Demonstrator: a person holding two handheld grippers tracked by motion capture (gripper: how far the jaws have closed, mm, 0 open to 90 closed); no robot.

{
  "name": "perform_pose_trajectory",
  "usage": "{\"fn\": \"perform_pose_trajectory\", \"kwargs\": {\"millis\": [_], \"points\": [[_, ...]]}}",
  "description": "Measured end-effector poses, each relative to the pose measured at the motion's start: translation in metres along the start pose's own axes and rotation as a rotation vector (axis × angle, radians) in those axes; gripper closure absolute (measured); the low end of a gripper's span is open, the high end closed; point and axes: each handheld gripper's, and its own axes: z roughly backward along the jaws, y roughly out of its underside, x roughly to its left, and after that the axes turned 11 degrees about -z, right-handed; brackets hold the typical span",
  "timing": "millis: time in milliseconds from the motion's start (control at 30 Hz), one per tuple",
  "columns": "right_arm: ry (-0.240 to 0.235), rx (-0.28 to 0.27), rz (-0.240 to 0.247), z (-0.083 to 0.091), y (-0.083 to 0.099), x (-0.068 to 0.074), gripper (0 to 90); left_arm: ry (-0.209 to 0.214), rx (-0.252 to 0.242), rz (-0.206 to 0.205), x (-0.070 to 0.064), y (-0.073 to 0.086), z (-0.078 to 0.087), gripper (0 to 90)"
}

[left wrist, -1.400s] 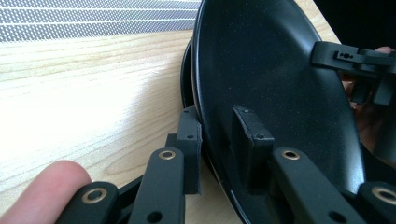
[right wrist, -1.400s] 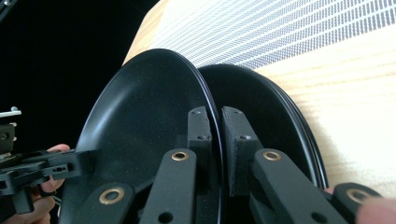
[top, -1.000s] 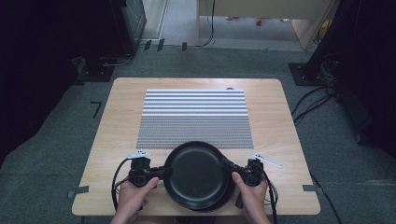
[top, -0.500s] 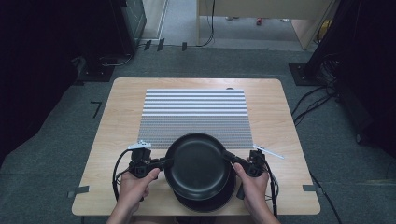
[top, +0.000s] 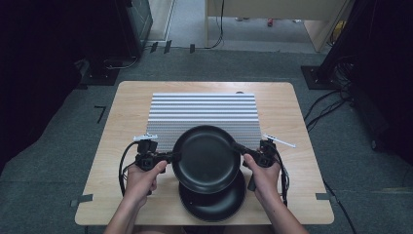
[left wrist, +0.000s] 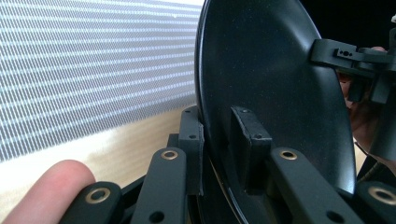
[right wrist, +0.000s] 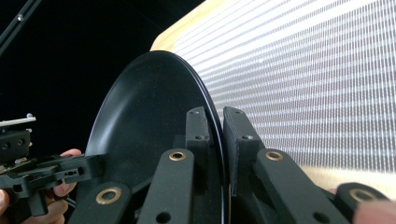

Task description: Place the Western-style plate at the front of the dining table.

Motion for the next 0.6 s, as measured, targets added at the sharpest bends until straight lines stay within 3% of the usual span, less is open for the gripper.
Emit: {"fn": "perform_pose_trajectory", "kwargs": {"millis": [467, 600], "points": [[0.005, -0.011, 0.023, -0.023, -0.053, 0.01, 81.1, 0.002, -0.004, 0.034, 0.024, -0.048, -0.021, 75.5], [0.018, -0.017, 0.021, -0.031, -0.064, 0.007, 80.7, -0.006, -0.001, 0.032, 0.028, -0.055, -0.027, 75.2]]}}
